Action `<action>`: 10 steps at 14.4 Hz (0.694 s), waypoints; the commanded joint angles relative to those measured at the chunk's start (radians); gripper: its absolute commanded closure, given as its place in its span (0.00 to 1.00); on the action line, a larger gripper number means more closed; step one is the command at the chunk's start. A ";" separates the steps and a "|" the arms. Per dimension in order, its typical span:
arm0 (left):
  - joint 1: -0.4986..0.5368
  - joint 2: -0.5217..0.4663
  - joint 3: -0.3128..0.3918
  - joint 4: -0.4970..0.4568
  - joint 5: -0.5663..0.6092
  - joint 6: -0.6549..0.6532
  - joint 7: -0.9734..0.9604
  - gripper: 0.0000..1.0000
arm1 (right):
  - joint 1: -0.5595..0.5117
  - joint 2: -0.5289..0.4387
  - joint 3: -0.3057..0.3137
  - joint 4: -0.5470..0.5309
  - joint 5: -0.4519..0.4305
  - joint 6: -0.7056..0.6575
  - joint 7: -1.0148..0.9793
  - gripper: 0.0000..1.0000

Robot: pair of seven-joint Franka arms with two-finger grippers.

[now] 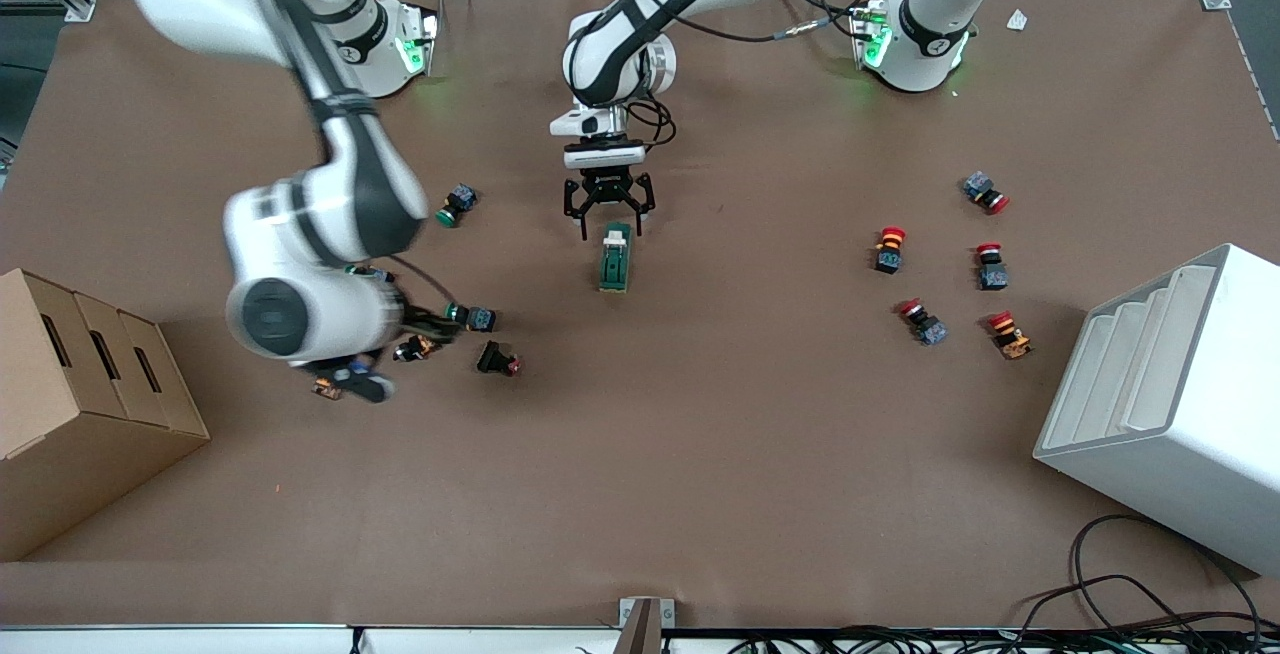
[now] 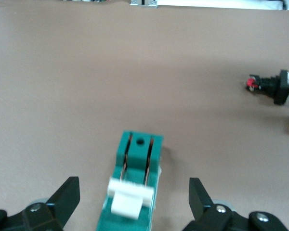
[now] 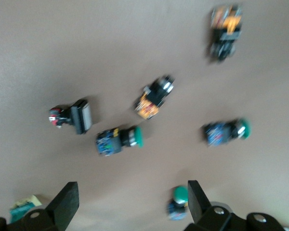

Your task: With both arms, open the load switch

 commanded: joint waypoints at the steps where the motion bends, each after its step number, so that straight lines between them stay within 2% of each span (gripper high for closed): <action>1: 0.030 -0.066 -0.006 0.026 -0.173 0.015 0.168 0.00 | -0.099 -0.103 0.024 -0.071 -0.040 0.001 -0.215 0.00; 4: 0.074 -0.124 -0.006 0.066 -0.382 0.015 0.322 0.00 | -0.166 -0.165 0.024 -0.069 -0.063 0.001 -0.380 0.00; 7: 0.120 -0.152 -0.003 0.158 -0.610 0.001 0.528 0.00 | -0.228 -0.214 0.022 -0.061 -0.072 0.000 -0.492 0.00; 10: 0.182 -0.204 0.004 0.176 -0.717 -0.037 0.720 0.00 | -0.275 -0.254 0.024 -0.054 -0.092 -0.020 -0.550 0.00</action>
